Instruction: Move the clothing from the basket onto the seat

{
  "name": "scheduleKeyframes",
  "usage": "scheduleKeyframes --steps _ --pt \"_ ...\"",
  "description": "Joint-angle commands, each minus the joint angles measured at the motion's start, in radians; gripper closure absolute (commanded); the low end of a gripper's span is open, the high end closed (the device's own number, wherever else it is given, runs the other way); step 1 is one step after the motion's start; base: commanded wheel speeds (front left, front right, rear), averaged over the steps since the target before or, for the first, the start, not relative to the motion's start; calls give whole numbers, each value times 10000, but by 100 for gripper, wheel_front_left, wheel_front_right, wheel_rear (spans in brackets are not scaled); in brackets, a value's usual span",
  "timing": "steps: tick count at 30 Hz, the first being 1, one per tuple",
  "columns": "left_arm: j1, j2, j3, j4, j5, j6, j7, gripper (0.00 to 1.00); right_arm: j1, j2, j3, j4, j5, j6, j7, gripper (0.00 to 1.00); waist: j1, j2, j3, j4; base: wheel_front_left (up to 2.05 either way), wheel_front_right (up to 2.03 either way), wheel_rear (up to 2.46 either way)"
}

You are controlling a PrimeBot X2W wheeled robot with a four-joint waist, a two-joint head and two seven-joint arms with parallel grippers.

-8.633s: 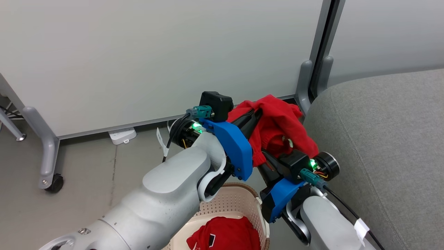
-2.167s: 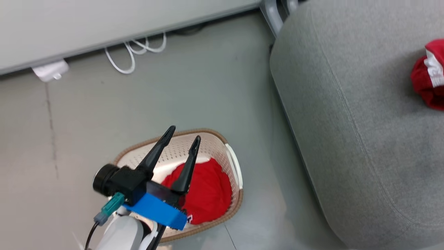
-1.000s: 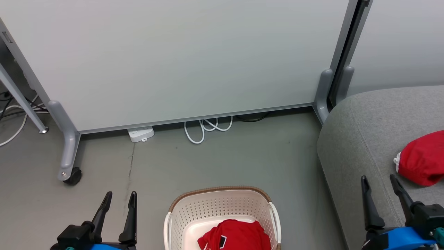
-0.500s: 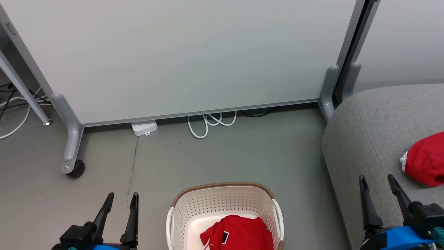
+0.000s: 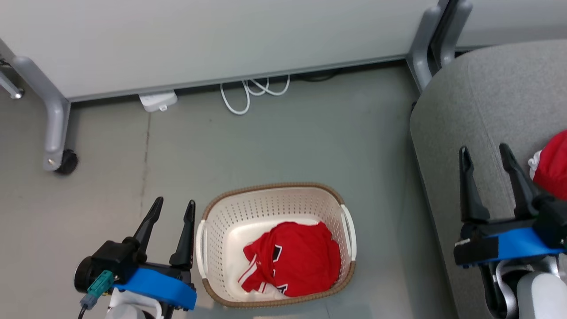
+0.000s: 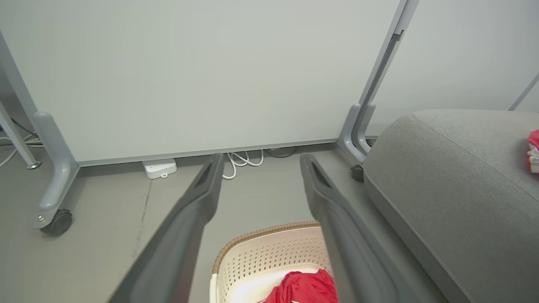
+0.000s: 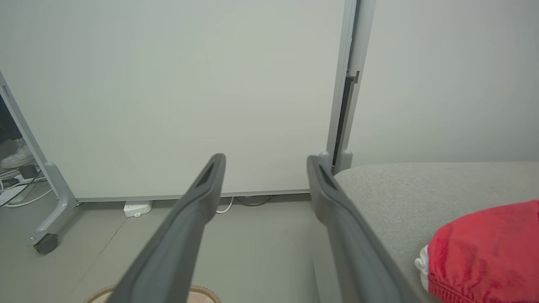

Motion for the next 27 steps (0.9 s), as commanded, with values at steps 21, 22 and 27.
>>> scheduleKeyframes --steps 21,22,27 --pt "-4746 1185 -2620 4145 -319 -41 31 0 -3761 108 1689 678 901 -5 -1656 0 -1 -1 6189 -2968 0 0 0" --pt "-4896 1251 -2576 4388 -320 12 41 0 -3819 109 1754 728 978 -5 -1722 0 -1 -1 6307 -3095 0 0 0" --pt "-5464 1494 -2305 5473 -335 574 433 0 -3982 110 2186 1013 1554 -5 -1995 0 -1 -1 6894 -3710 0 0 0"
